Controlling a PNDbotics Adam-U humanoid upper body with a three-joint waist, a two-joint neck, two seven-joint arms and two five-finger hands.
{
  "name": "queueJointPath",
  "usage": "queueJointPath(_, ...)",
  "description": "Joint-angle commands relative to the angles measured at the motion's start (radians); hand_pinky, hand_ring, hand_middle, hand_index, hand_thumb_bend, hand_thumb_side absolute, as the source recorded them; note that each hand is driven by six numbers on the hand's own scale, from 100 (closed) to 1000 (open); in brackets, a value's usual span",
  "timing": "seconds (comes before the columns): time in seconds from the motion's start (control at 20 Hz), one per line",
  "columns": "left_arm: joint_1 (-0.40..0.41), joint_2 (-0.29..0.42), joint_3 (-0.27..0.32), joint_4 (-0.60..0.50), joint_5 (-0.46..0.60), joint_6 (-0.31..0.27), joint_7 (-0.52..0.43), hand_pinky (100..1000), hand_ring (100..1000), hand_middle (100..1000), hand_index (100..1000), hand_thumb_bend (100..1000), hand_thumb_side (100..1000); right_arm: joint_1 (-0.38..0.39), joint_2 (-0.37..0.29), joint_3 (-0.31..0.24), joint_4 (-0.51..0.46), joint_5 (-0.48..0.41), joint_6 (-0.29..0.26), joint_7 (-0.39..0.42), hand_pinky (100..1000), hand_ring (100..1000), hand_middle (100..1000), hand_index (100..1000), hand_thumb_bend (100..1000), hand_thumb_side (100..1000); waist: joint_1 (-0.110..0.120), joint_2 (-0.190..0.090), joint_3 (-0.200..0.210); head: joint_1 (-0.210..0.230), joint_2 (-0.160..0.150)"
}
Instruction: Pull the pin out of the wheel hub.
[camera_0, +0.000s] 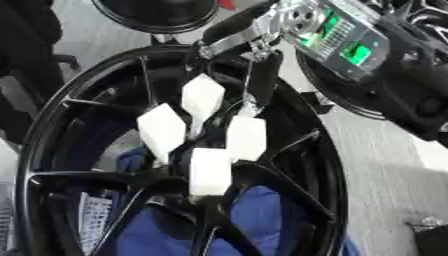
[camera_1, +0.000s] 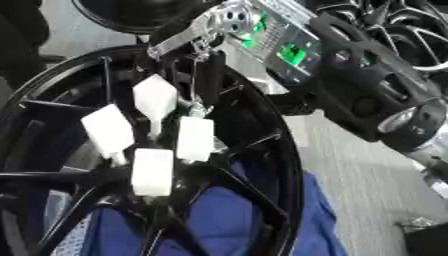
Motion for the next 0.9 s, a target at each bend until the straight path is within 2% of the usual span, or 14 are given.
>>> queueJointPath(0.05, -0.002, 0.013, 0.012, -0.017, -0.005, 0.000, -0.003, 786, 614, 612, 810, 127, 475, -0.025, -0.008, -0.019, -0.007, 0.000, 0.013, -0.001, 918, 852, 769, 863, 457, 100, 0.010, -0.026, -0.001, -0.002, 0.000)
queueJointPath(0.25, -0.001, 0.010, 0.013, -0.017, -0.006, 0.000, -0.004, 786, 614, 613, 810, 129, 477, -0.030, -0.006, -0.038, -0.016, 0.020, 0.036, -0.005, 915, 830, 727, 835, 386, 101, 0.010, -0.027, -0.001, -0.003, 0.000)
queueJointPath(0.5, -0.001, 0.007, 0.014, -0.017, -0.007, 0.001, -0.004, 787, 614, 613, 810, 130, 477, -0.030, -0.002, -0.042, -0.019, 0.047, 0.069, -0.040, 912, 811, 689, 807, 319, 144, 0.009, -0.026, -0.001, -0.003, 0.002)
queueJointPath(0.9, 0.000, 0.004, 0.014, -0.017, -0.011, 0.001, -0.006, 788, 614, 612, 809, 130, 479, -0.029, 0.001, -0.039, -0.016, 0.068, 0.085, -0.056, 910, 794, 645, 770, 322, 126, 0.006, -0.022, 0.000, -0.004, -0.002)
